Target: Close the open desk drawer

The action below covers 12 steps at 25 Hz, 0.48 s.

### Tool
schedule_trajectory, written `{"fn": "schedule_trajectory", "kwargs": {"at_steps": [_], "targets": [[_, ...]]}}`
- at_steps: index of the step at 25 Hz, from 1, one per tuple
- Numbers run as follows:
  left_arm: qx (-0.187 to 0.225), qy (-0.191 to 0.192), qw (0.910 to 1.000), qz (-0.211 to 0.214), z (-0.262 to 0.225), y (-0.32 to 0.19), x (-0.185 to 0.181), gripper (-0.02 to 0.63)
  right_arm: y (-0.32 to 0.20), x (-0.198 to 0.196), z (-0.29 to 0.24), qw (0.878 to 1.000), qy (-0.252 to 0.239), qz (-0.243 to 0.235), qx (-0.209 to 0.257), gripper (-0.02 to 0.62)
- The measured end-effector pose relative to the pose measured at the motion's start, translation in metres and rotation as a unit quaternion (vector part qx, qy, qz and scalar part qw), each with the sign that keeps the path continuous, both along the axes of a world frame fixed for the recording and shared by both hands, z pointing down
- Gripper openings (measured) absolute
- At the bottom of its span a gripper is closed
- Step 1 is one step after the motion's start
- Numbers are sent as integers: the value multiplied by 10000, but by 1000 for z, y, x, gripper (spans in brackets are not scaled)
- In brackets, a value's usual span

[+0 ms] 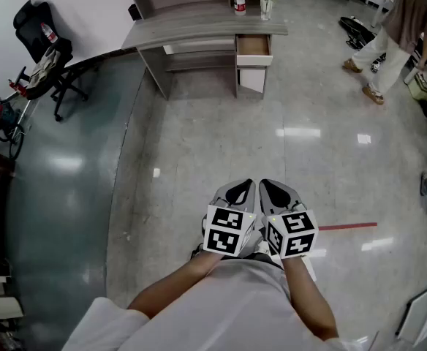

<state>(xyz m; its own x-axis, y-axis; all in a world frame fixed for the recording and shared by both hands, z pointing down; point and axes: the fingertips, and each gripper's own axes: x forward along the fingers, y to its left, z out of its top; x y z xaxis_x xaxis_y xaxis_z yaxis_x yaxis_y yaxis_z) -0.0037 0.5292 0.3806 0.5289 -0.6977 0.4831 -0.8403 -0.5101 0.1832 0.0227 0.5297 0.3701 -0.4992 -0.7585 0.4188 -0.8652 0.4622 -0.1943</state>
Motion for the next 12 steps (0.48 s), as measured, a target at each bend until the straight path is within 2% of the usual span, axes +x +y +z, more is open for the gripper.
{"fn": "schedule_trajectory", "kwargs": {"at_steps": [12], "targets": [[14, 242, 9997, -37, -2, -13, -44, 5, -9, -45, 1, 10000, 79, 46, -10, 2]]}}
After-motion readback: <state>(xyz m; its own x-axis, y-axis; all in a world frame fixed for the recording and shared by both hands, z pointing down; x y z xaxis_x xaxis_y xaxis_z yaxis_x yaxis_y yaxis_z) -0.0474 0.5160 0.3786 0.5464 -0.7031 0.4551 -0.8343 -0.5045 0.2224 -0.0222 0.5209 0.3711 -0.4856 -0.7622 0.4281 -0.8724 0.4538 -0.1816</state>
